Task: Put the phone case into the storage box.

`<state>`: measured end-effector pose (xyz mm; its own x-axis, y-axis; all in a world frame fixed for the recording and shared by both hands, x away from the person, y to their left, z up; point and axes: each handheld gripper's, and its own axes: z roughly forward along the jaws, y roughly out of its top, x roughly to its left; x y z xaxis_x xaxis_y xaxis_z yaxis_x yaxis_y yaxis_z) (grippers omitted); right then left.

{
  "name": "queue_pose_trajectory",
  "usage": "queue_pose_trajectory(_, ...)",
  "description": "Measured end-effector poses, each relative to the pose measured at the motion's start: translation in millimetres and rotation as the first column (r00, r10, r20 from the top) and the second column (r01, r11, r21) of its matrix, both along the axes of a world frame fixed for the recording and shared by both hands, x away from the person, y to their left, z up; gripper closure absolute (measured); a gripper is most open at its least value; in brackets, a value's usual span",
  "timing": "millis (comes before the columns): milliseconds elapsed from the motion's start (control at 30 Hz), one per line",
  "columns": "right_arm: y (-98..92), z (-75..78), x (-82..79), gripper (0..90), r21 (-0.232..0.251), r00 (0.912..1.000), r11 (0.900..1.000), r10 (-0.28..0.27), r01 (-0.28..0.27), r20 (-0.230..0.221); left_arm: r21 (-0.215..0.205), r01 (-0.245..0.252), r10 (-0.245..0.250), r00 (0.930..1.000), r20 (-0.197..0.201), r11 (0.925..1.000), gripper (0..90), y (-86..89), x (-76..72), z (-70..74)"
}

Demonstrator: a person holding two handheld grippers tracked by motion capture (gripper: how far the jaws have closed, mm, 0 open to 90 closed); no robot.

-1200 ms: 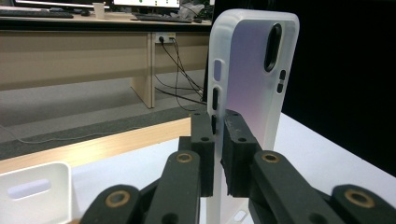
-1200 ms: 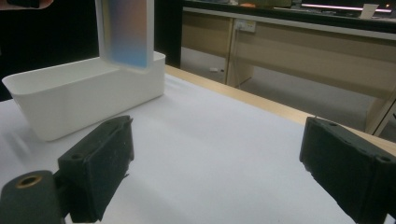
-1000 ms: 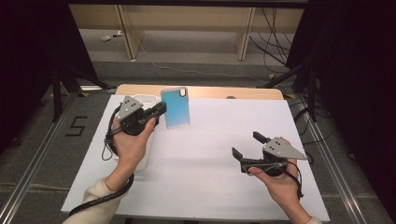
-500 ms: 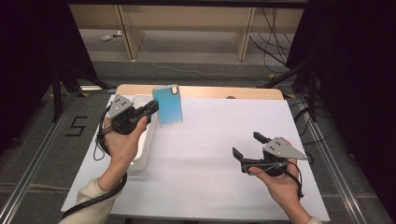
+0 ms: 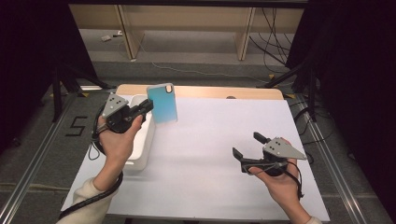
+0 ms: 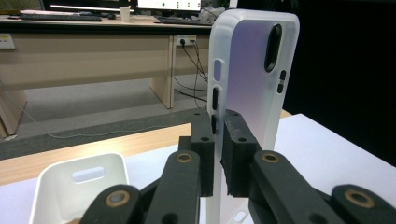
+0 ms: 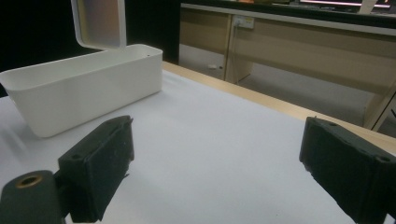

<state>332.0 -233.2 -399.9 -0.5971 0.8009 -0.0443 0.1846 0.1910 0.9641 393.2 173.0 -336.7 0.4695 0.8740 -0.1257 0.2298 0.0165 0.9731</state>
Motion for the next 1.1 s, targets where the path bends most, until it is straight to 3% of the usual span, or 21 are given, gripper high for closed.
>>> queue_pose_trajectory(300,-0.8,-0.4,0.6,10.9,0.002,1.0000,1.000,0.003,-0.003,-0.008,0.028,-0.027,0.026,0.9996,0.011,0.9993,83.9,3.3,2.1,-0.8)
queue_pose_trajectory(1100,0.2,-2.5,1.1,10.9,0.020,0.9998,1.000,0.007,-0.006,-0.021,0.026,-0.076,0.075,0.9965,0.039,0.9968,84.0,29.3,7.4,4.9)
